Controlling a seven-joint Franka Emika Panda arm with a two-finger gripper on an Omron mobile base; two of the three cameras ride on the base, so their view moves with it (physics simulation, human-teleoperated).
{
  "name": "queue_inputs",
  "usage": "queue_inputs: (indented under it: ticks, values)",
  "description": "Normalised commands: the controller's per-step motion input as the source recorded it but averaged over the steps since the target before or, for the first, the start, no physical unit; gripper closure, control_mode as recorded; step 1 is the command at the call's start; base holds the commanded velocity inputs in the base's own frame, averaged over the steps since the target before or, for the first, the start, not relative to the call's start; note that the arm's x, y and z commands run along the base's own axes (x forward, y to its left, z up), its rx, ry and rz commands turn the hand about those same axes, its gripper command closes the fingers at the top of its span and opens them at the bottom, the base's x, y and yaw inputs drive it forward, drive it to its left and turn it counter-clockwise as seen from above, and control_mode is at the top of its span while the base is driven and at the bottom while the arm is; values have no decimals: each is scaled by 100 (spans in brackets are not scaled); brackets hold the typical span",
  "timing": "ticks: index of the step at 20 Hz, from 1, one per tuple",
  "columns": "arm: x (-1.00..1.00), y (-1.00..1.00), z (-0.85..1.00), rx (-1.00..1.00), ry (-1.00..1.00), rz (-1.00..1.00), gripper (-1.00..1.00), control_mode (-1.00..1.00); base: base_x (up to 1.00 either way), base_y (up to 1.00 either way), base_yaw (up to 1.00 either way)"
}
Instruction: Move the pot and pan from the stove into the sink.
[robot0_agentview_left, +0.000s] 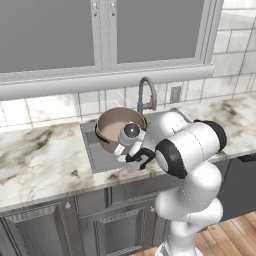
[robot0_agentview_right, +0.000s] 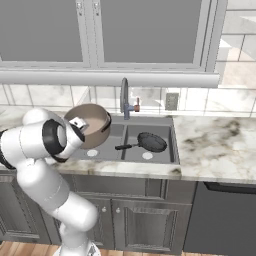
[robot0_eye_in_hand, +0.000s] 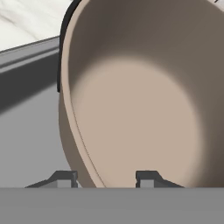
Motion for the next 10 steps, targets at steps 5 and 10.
queue_inputs:
  ticks: [5, 10]
  values:
    - [24, 0, -15, 0, 0, 0, 100, -100, 0, 0, 0]
    - [2, 0, -1, 0, 0, 0, 100, -100, 0, 0, 0]
